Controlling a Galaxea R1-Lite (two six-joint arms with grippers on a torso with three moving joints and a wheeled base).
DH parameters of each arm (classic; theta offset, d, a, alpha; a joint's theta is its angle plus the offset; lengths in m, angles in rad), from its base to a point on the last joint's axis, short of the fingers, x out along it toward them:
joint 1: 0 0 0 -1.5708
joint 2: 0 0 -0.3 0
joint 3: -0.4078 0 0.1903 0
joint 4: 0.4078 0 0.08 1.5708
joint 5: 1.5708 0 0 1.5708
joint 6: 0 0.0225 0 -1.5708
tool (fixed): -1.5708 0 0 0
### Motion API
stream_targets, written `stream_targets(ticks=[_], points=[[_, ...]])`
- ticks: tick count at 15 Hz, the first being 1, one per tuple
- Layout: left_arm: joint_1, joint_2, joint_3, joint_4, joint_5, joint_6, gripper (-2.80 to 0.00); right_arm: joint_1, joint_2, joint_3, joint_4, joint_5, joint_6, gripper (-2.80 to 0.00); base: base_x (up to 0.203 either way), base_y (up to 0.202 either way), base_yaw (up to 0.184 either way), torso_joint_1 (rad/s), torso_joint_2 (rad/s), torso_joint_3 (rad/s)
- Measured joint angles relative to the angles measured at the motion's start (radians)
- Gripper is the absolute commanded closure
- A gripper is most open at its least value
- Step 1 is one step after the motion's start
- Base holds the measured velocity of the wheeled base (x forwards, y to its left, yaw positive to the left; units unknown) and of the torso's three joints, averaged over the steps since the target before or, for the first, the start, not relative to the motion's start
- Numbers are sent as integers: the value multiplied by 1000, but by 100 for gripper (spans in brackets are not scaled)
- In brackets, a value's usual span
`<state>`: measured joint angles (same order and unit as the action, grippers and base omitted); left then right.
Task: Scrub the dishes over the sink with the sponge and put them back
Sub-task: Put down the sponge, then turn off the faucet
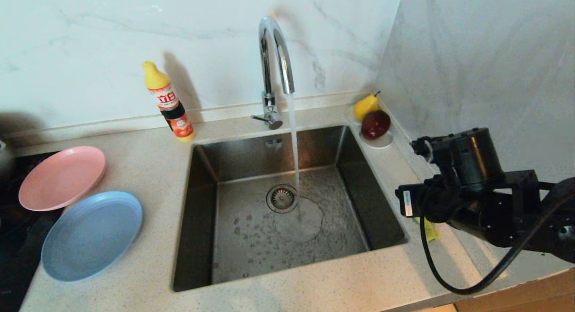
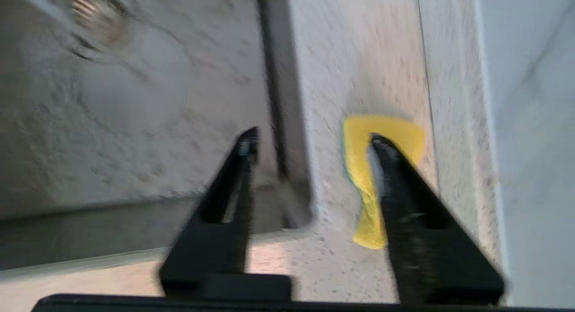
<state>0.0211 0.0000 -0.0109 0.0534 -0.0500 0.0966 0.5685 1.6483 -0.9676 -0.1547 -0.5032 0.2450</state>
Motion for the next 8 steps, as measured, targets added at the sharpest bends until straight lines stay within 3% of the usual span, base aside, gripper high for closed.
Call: stream_targets(ticks=[3,8], points=[[0,0,0,0,0,0,0,42,-90,-6,-2,42,-35,0,0,0,0,0,0,0],[0,0,0,0,0,0,0,111,-322,38,-2,242,-146,0,0,0,0,0,0,0]])
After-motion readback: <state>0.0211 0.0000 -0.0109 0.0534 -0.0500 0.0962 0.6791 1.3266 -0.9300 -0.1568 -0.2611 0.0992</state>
